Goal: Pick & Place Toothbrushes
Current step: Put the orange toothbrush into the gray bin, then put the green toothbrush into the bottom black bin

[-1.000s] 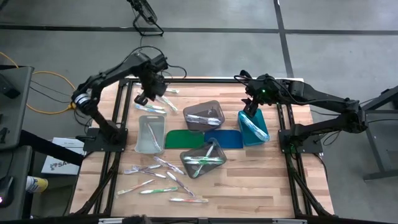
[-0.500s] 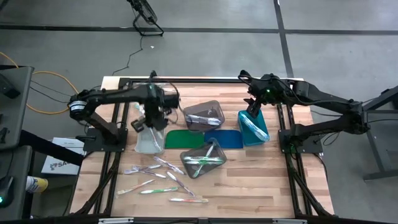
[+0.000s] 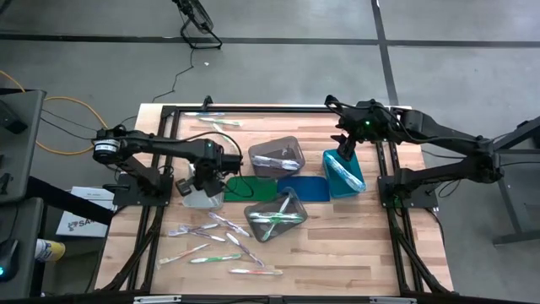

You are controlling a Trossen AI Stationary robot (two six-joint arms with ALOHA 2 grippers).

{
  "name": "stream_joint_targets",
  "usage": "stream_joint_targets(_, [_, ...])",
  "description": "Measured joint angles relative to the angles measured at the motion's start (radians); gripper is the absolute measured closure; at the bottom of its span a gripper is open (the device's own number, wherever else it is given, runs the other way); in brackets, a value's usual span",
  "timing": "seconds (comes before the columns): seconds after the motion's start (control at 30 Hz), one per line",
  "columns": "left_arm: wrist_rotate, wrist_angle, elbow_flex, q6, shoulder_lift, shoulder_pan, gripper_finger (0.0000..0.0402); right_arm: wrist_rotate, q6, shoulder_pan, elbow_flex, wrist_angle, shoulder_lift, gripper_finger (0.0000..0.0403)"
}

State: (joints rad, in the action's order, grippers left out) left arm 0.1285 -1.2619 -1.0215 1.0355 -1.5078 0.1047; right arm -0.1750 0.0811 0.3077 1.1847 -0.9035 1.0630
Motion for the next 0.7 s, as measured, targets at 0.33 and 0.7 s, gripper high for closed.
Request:
stream_joint_targets(0.33, [-0.013,0.045,0.022,-0.016,0.000,0.000,0.0334,0.002,0.001,0.000,0.000,0.000,0.000,0.0222])
stream_joint_targets(0.7, [-0.018,0.011,0.010,-0.021,0.060,0.000,0.0271,0.002,0.002,0.000,0.000,-0.008,0.000,0.0222])
